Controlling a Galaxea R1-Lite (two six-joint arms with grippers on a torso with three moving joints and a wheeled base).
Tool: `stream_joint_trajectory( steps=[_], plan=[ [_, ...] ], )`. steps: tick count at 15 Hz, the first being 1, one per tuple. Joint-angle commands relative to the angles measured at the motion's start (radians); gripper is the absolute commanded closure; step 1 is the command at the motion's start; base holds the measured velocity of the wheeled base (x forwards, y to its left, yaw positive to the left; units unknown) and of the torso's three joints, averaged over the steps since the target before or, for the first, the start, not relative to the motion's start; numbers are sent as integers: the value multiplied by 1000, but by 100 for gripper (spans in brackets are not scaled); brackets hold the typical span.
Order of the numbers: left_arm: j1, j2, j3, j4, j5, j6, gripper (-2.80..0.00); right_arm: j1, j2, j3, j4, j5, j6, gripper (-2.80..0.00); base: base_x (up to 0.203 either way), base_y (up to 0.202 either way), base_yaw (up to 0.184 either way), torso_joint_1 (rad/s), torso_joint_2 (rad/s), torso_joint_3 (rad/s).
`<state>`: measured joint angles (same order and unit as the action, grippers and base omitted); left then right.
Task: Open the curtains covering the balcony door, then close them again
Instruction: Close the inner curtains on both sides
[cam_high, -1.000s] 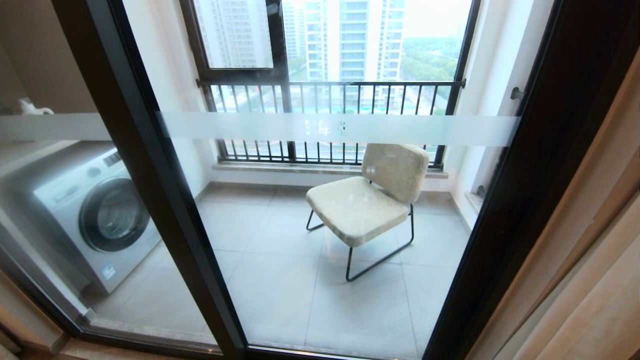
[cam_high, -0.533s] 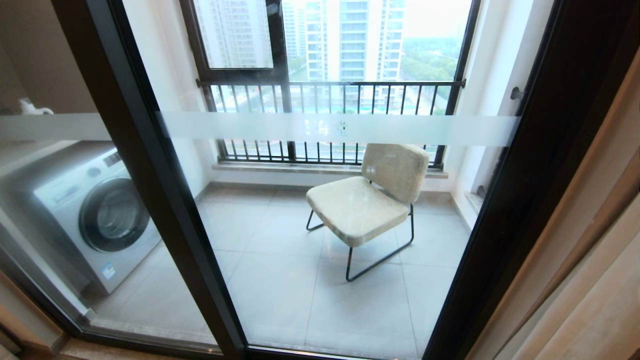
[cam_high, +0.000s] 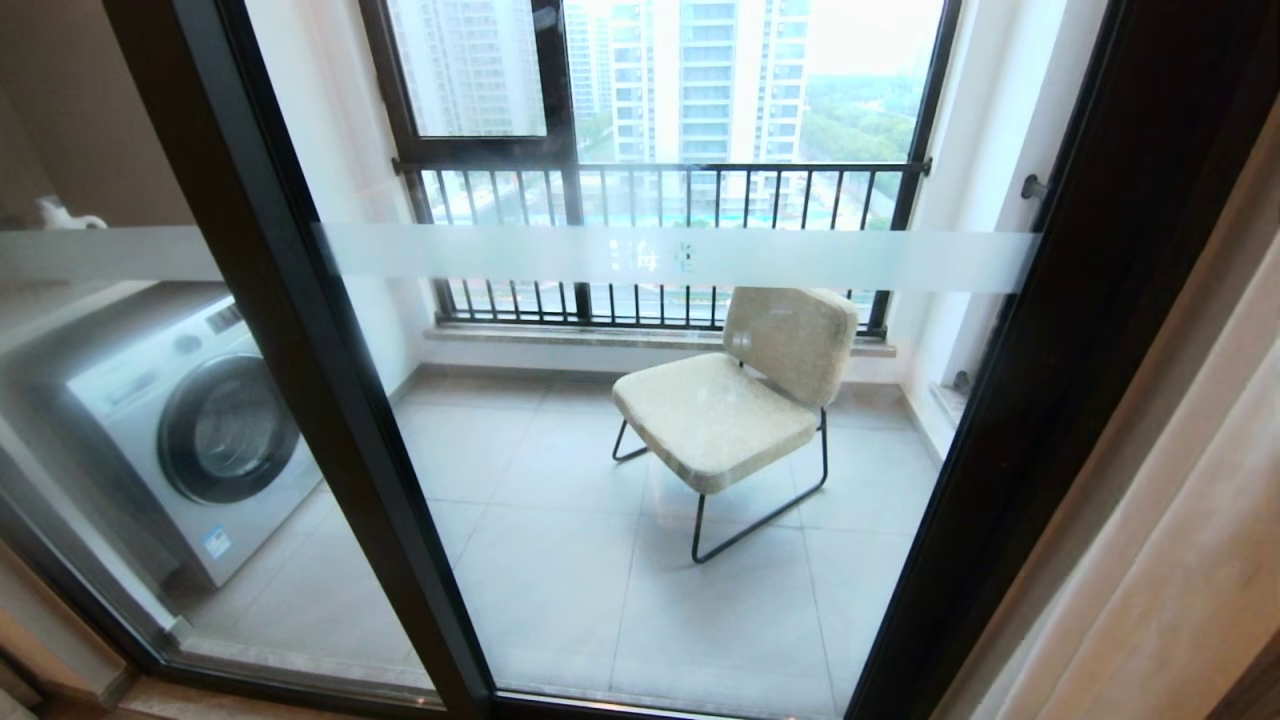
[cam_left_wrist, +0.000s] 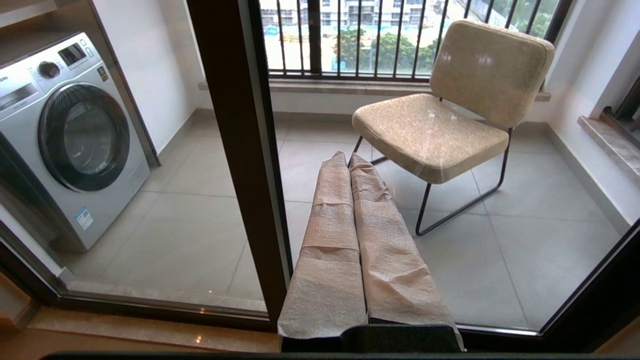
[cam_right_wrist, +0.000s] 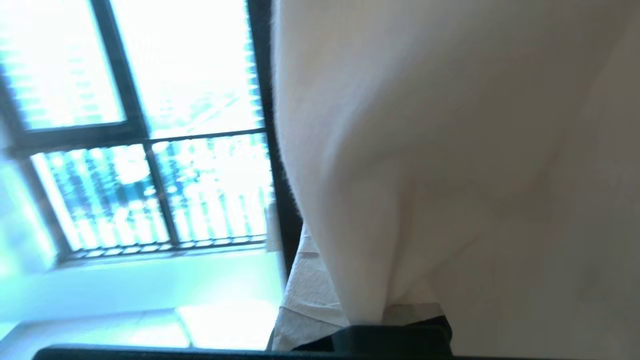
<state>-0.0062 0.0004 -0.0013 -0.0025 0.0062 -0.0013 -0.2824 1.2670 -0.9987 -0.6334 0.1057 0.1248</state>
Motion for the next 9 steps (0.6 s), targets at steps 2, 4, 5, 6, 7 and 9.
stream_joint_trajectory(
  steps=[2, 4, 5, 6, 7, 9],
  plan=[
    [0, 0, 0, 1, 0, 0, 0, 117, -34, 33, -3, 0, -55, 0, 0, 0, 0, 0, 0, 0],
    [0, 0, 0, -1, 0, 0, 0, 165, -44, 50, -3, 1, -84, 0, 0, 0, 0, 0, 0, 0],
    [0, 0, 0, -1, 0, 0, 0, 177, -43, 52, -2, 2, -97, 0, 0, 0, 0, 0, 0, 0],
    [0, 0, 0, 1, 0, 0, 0, 185, -43, 52, 10, 2, -99, 0, 0, 0, 0, 0, 0, 0],
    [0, 0, 0, -1, 1, 0, 0, 187, -45, 51, 32, 2, -100, 0, 0, 0, 0, 0, 0, 0],
    [0, 0, 0, -1, 0, 0, 0, 186, -47, 52, 63, 2, -100, 0, 0, 0, 0, 0, 0, 0]
  ],
)
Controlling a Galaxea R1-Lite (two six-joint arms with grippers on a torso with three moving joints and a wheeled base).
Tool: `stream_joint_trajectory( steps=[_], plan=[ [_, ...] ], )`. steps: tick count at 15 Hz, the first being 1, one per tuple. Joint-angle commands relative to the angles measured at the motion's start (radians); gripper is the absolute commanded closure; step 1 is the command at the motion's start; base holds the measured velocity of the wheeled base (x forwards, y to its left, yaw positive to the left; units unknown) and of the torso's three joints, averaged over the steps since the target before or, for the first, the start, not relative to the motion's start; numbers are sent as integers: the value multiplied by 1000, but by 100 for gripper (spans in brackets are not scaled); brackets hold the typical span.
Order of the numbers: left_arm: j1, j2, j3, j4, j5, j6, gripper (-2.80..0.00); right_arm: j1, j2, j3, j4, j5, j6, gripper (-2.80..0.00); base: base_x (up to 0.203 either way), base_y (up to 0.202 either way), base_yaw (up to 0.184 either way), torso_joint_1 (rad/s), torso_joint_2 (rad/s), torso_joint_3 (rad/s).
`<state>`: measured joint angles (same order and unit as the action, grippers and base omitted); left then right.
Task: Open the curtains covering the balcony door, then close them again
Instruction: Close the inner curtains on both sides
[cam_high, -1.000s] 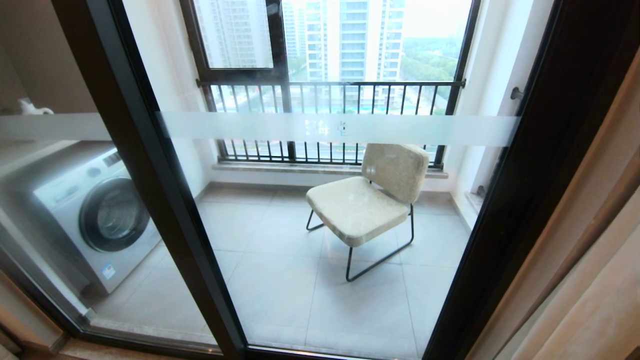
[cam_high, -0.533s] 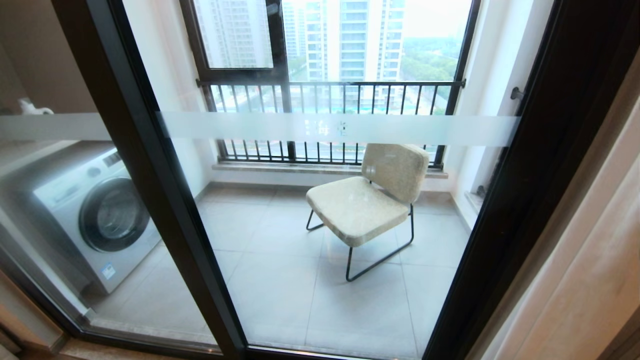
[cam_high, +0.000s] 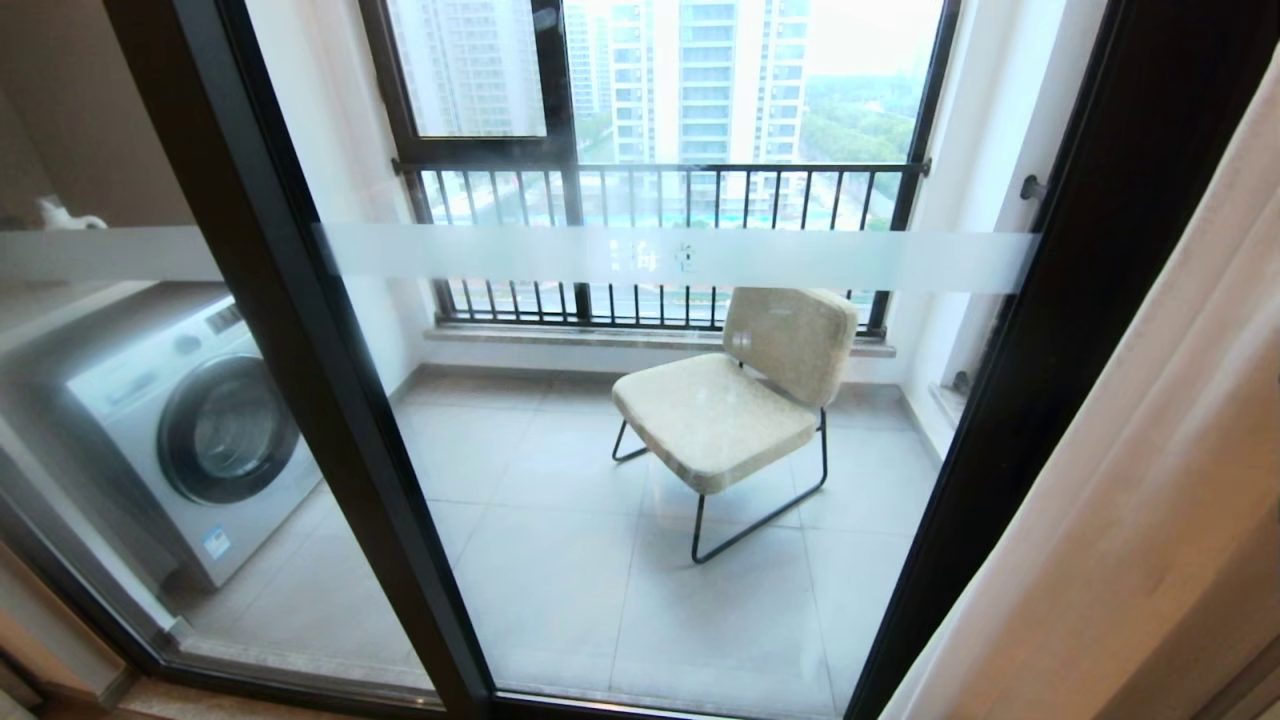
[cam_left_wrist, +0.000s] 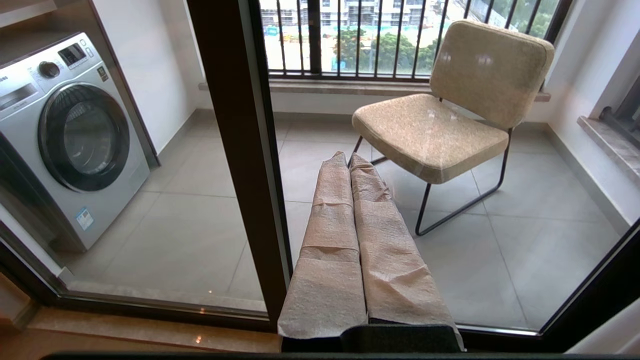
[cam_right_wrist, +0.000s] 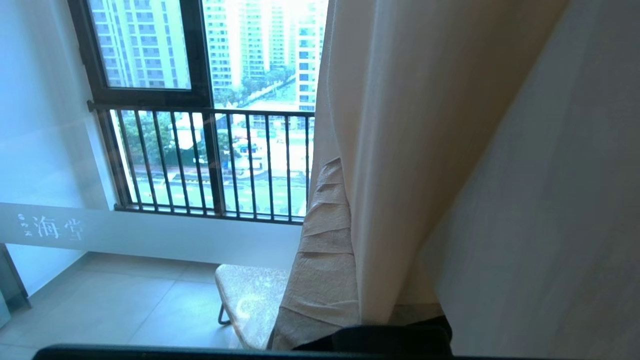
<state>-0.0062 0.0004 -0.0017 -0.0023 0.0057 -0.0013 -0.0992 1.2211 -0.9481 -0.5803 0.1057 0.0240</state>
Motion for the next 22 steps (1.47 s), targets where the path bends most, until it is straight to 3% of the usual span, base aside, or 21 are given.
stream_joint_trajectory(
  steps=[1, 22],
  plan=[
    [0, 0, 0, -1, 0, 0, 0, 3, 0, 2, 13, 2, 1, 0, 0, 0, 0, 0, 0, 0],
    [0, 0, 0, -1, 0, 0, 0, 3, 5, 63, 11, 2, -2, 0, 0, 0, 0, 0, 0, 0]
  ],
)
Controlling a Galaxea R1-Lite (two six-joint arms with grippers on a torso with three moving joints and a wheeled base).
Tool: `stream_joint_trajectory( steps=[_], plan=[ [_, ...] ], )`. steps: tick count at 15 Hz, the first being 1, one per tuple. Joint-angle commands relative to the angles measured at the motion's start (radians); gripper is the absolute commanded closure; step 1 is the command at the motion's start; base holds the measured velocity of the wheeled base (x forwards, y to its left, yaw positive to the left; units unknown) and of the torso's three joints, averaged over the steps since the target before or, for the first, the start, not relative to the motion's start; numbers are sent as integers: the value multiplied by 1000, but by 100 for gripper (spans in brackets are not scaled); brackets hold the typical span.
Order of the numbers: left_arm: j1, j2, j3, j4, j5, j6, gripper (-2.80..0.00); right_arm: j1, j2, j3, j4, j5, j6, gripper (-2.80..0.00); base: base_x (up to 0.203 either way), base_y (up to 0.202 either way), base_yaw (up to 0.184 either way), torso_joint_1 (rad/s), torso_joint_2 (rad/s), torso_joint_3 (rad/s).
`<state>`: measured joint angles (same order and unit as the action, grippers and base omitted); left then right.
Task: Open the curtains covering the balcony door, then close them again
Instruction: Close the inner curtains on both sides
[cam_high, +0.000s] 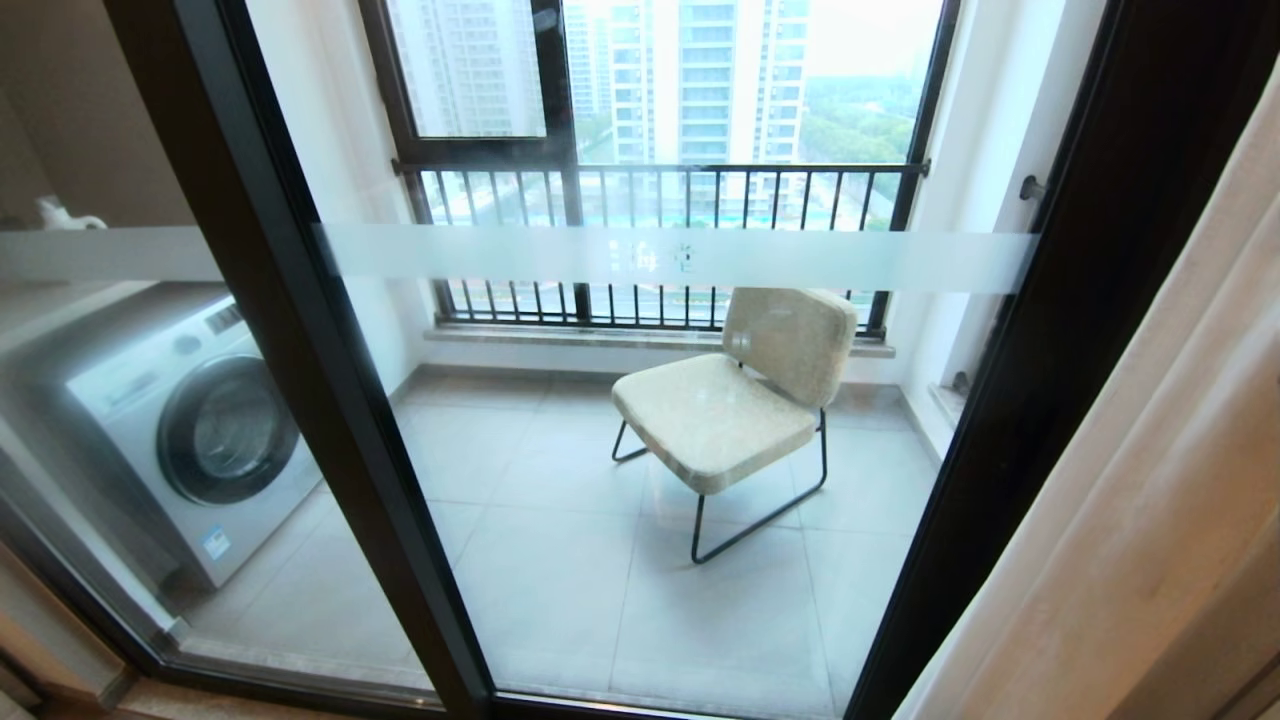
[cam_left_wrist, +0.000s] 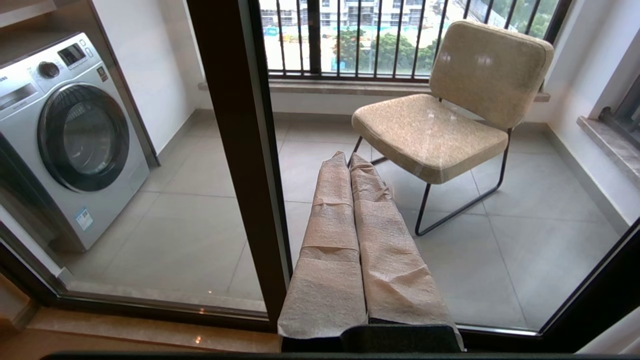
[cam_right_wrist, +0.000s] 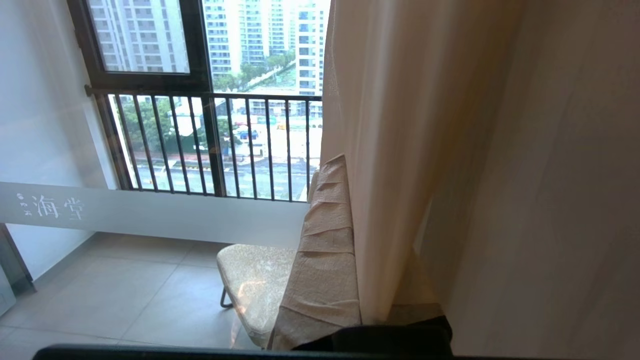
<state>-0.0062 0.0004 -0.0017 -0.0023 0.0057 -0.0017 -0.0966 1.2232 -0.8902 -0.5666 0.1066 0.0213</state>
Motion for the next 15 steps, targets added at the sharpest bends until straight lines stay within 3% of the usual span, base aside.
stream_joint_trajectory(
  steps=[1, 15],
  plan=[
    [0, 0, 0, -1, 0, 0, 0, 0, 2, 7, -3, 1, 0, 0, 0, 0, 0, 0, 0, 0],
    [0, 0, 0, -1, -1, -1, 0, 0, 9, 20, -15, -1, 0, 0, 0, 0, 0, 0, 0, 0]
  ],
)
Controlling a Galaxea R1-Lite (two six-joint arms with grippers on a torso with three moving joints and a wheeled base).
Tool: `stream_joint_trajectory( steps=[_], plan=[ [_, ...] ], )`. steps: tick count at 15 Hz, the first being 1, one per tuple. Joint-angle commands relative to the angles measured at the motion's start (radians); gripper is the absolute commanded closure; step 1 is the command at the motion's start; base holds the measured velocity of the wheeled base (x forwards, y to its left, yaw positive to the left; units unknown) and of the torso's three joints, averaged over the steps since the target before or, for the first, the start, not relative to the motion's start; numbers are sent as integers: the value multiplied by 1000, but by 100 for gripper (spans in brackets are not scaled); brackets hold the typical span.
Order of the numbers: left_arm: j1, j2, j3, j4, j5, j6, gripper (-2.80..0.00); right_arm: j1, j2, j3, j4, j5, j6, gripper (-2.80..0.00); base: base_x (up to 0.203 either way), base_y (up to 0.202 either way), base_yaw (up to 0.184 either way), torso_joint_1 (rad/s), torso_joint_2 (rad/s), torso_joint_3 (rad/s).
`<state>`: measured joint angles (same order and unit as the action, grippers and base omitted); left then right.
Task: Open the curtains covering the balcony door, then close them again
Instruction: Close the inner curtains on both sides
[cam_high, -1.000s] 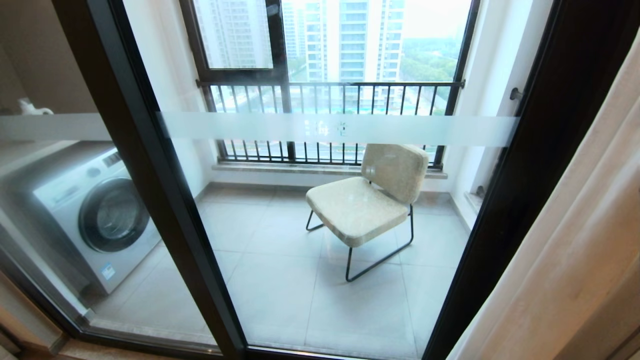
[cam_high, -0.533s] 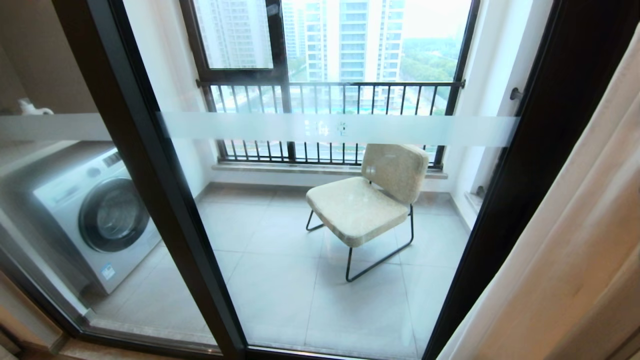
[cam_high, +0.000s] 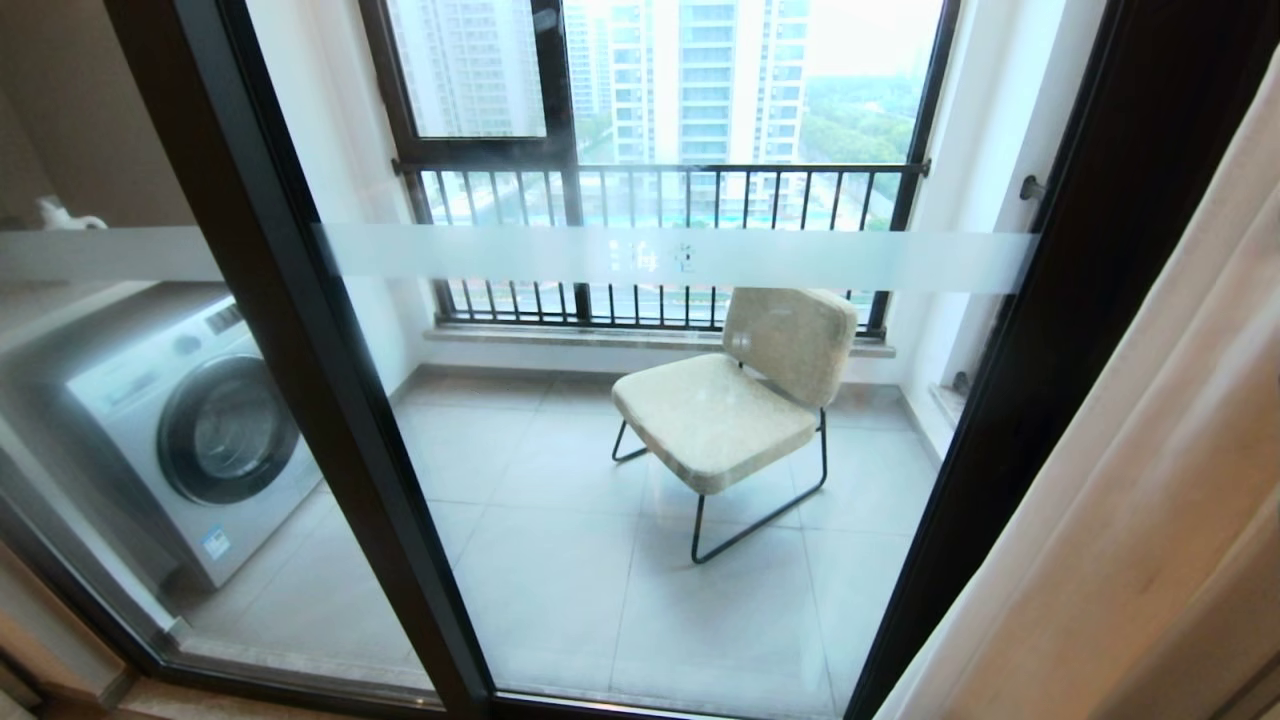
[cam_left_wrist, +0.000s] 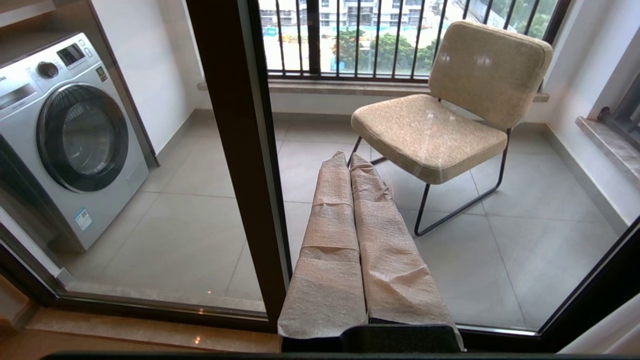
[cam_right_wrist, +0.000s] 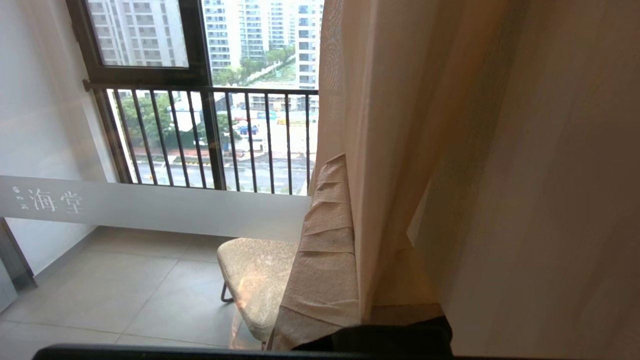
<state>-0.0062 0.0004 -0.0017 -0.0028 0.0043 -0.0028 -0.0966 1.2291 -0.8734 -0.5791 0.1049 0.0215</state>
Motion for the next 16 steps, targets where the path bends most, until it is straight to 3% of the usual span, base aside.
stream_joint_trajectory(
  steps=[1, 11, 16],
  plan=[
    [0, 0, 0, 0, 0, 0, 0, 0, 4, 2, -2, 1, 0, 0, 0, 0, 0, 0, 0, 0],
    [0, 0, 0, 0, -1, 0, 0, 0, 16, 2, -5, -1, -2, 0, 0, 6, -1, -1, 1, 1],
    [0, 0, 0, 0, 0, 0, 0, -2, 23, 1, -7, -2, -5, 0, 1, 173, -1, 6, 3, 3]
  ],
)
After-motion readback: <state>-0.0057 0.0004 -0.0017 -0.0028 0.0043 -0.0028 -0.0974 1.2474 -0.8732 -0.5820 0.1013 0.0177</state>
